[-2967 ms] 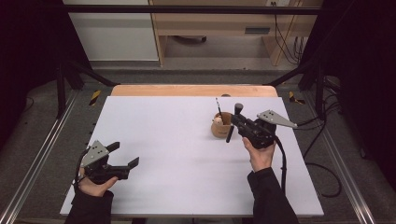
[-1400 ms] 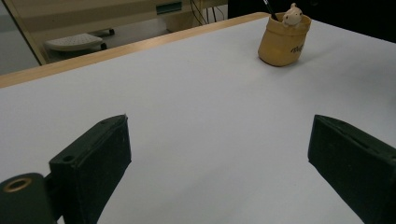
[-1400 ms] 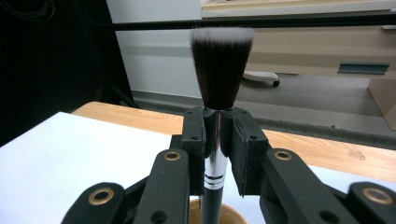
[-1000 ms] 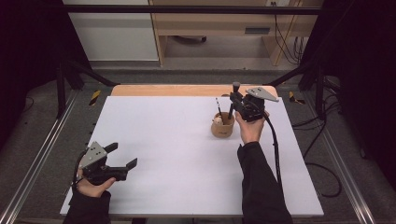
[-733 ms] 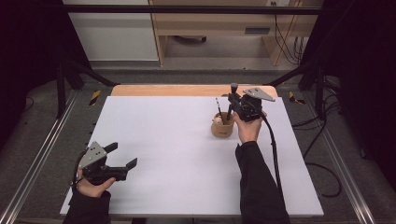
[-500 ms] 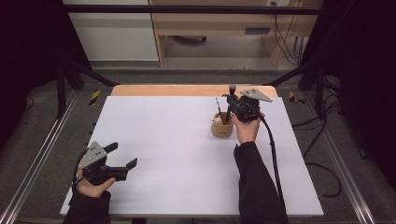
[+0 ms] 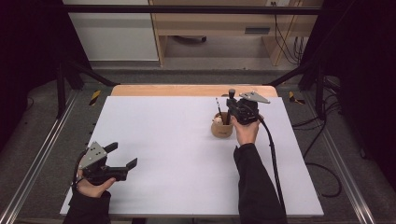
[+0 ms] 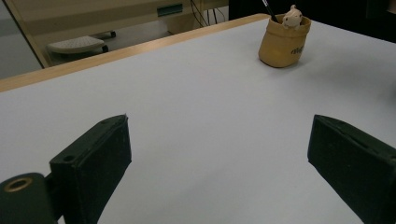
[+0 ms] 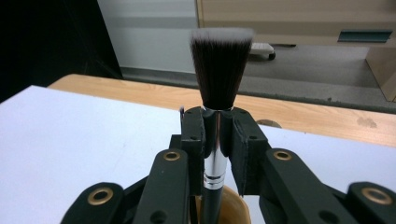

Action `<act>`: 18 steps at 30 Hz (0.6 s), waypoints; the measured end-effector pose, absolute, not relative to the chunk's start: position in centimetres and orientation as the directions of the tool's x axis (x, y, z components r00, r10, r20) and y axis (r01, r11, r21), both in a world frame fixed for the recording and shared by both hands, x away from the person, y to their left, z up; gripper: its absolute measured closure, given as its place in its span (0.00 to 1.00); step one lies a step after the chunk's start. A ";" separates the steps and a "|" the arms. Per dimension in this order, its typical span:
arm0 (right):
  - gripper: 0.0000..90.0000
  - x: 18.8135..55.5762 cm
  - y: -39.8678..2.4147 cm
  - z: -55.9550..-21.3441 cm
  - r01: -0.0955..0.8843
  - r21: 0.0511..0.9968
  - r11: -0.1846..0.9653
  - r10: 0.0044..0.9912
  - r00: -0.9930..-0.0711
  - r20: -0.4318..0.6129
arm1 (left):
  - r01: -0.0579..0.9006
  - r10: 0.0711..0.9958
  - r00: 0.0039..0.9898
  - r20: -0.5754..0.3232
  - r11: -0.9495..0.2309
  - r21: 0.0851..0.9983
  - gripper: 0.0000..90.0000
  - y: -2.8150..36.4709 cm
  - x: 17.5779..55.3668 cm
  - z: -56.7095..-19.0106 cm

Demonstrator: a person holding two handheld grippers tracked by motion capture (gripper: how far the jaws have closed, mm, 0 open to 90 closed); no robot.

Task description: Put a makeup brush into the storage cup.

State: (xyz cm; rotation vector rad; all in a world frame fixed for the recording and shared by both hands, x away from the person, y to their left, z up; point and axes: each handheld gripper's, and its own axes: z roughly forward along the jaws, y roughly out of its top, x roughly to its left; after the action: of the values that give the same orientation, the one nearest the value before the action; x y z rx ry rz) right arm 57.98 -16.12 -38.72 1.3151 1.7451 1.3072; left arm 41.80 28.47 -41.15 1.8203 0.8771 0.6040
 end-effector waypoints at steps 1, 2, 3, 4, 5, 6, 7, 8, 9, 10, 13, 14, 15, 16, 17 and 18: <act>0.86 58.0 -16.1 -38.8 0.363 0.931 0.033 0.935 -0.341 0.099 | 0.297 0.789 0.614 0.017 -0.251 0.921 0.06 28.5 41.8 -41.1; 0.86 58.0 -16.0 -38.9 0.368 0.929 0.032 0.935 -0.339 0.102 | 0.296 0.789 0.614 0.017 -0.251 0.922 0.06 28.5 41.8 -41.1; 0.86 58.1 -16.0 -39.0 0.370 0.928 0.035 0.935 -0.339 0.101 | 0.295 0.789 0.614 0.018 -0.250 0.922 0.06 28.5 41.8 -41.1; 0.86 58.1 -15.9 -39.0 0.373 0.927 0.037 0.935 -0.339 0.099 | 0.295 0.790 0.613 0.017 -0.249 0.922 0.06 28.5 41.8 -41.1; 0.86 58.1 -15.9 -39.1 0.374 0.927 0.036 0.936 -0.338 0.100 | 0.295 0.790 0.613 0.016 -0.247 0.923 0.06 28.5 41.8 -41.1; 0.86 58.1 -15.9 -39.1 0.379 0.925 0.031 0.936 -0.335 0.106 | 0.294 0.790 0.613 0.017 -0.248 0.923 0.06 28.5 41.8 -41.1; 0.86 58.1 -15.9 -39.2 0.379 0.925 0.032 0.937 -0.333 0.104 | 0.294 0.790 0.613 0.017 -0.248 0.923 0.06 28.6 41.8 -41.1; 0.86 58.1 -15.9 -39.2 0.384 0.923 0.034 0.937 -0.333 0.104 | 0.292 0.789 0.614 0.017 -0.248 0.924 0.06 28.6 41.8 -41.1; 0.86 58.2 -15.9 -39.2 0.388 0.921 0.036 0.938 -0.331 0.103 | 0.291 0.789 0.614 0.018 -0.248 0.924 0.06 28.6 41.8 -41.1; 0.86 58.2 -15.9 -39.3 0.391 0.920 0.038 0.938 -0.331 0.102 | 0.291 0.789 0.614 0.018 -0.248 0.924 0.06 28.6 41.8 -41.1; 0.86 58.2 -15.8 -39.5 0.404 0.914 0.038 0.940 -0.326 0.105 | 0.291 0.789 0.614 0.017 -0.247 0.924 0.06 28.6 41.8 -41.1; 0.86 58.2 -15.8 -39.6 0.401 0.915 0.041 0.940 -0.326 0.101 | 0.291 0.789 0.614 0.017 -0.247 0.925 0.06 28.6 41.8 -41.1; 0.86 58.2 -15.9 -39.6 0.406 0.913 0.033 0.940 -0.323 0.110 | 0.291 0.789 0.614 0.016 -0.246 0.925 0.06 28.6 41.8 -41.1; 0.86 58.2 -15.9 -39.7 0.410 0.912 0.026 0.940 -0.319 0.117 | 0.291 0.789 0.614 0.016 -0.246 0.925 0.06 28.6 41.8 -41.1; 0.86 58.3 -15.9 -39.9 0.417 0.908 0.028 0.942 -0.315 0.115 | 0.290 0.789 0.614 0.018 -0.247 0.924 0.06 28.6 41.8 -41.2; 0.86 58.3 -16.0 -40.1 0.425 0.905 0.028 0.942 -0.314 0.119 | 0.290 0.789 0.614 0.018 -0.247 0.925 0.06 28.6 41.8 -41.2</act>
State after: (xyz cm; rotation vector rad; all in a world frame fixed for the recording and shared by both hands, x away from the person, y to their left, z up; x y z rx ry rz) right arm 58.27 -16.01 -40.08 1.3879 1.7775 1.2581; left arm 41.78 28.64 -41.15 1.8132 0.8727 0.6084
